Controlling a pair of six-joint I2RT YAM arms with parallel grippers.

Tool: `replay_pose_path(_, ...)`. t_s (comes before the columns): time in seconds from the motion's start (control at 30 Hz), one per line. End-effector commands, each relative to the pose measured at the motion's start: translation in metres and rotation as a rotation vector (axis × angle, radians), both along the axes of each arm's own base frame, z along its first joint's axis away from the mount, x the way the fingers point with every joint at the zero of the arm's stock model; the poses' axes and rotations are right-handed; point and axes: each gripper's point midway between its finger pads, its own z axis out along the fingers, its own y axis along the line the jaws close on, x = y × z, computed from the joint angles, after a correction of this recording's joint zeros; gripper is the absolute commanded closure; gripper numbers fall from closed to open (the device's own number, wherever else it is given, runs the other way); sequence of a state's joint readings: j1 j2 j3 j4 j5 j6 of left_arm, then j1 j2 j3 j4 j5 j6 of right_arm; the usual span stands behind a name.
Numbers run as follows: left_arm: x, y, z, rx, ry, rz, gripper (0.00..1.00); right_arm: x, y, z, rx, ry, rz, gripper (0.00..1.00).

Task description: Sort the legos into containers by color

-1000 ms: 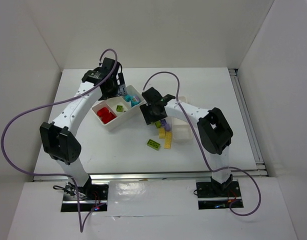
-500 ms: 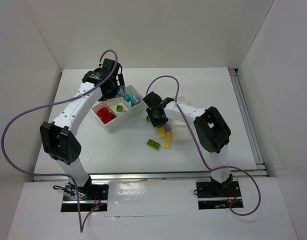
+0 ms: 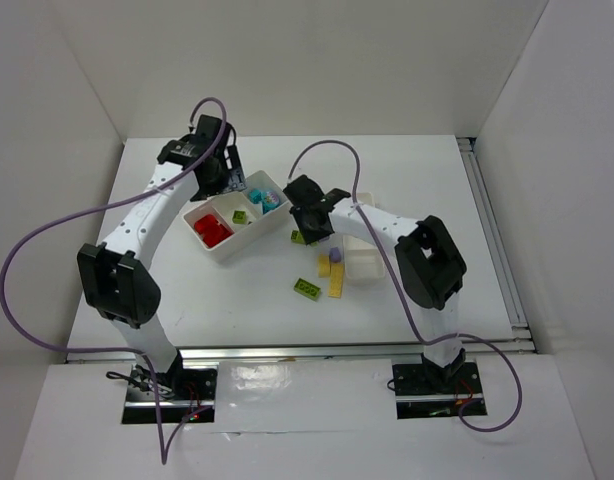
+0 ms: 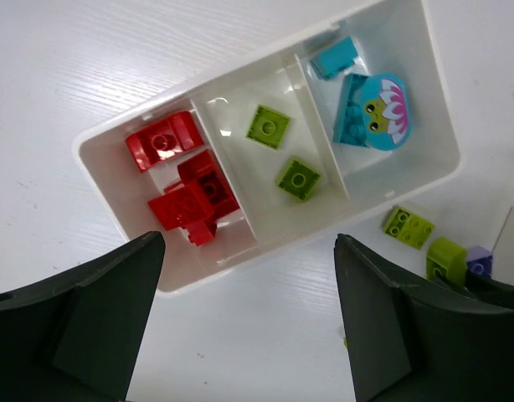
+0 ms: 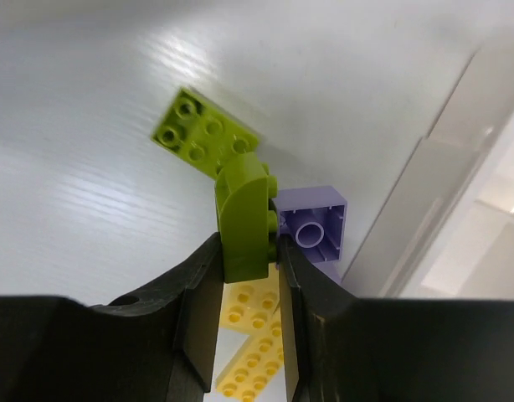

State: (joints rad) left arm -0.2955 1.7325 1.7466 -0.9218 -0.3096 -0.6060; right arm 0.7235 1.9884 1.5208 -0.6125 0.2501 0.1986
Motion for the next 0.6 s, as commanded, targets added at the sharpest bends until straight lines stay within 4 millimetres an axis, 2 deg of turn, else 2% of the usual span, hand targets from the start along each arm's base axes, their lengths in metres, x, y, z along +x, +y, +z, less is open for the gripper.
replay_pose_path(0.0, 0.004, 0.025, 0.019, -0.007, -0.053, 0.054, 0.08, 0.017, 0.021, 0.071, 0.109, -0.136, 0.023, 0.76)
replay_pose_path(0.03, 0.003, 0.036, 0.02, -0.006, -0.053, 0.079, 0.08, 0.02, 0.023, 0.071, 0.112, -0.138, 0.023, 0.76)
replay_pose_path(0.13, 0.003, 0.047, 0.015, -0.036, -0.033, 0.09, 0.08, 0.024, 0.033, 0.075, 0.135, -0.137, 0.045, 0.76)
replay_pose_path(0.27, 0.003, 0.05, 0.008, -0.07, -0.015, 0.09, 0.08, 0.022, 0.036, 0.065, 0.139, -0.109, 0.049, 0.76)
replay_pose_path(0.3, 0.003, 0.05, 0.008, -0.07, -0.015, 0.09, 0.08, 0.019, 0.036, 0.054, 0.129, -0.084, 0.054, 0.76)
replay_pose_path(0.33, 0.005, 0.047, 0.009, -0.081, -0.023, 0.083, 0.08, 0.022, 0.033, 0.054, 0.135, -0.082, 0.036, 0.76)
replay_pose_path(0.4, 0.004, 0.049, 0.005, -0.088, -0.013, 0.086, 0.09, 0.018, 0.027, 0.032, 0.115, -0.033, 0.035, 0.76)
replay_pose_path(0.43, 0.004, 0.049, 0.005, -0.088, -0.013, 0.086, 0.09, 0.016, 0.029, 0.032, 0.124, -0.025, 0.042, 0.75)
replay_pose_path(0.57, 0.004, 0.048, 0.002, -0.094, -0.002, 0.081, 0.09, 0.007, 0.026, 0.008, 0.098, 0.037, 0.05, 0.7)
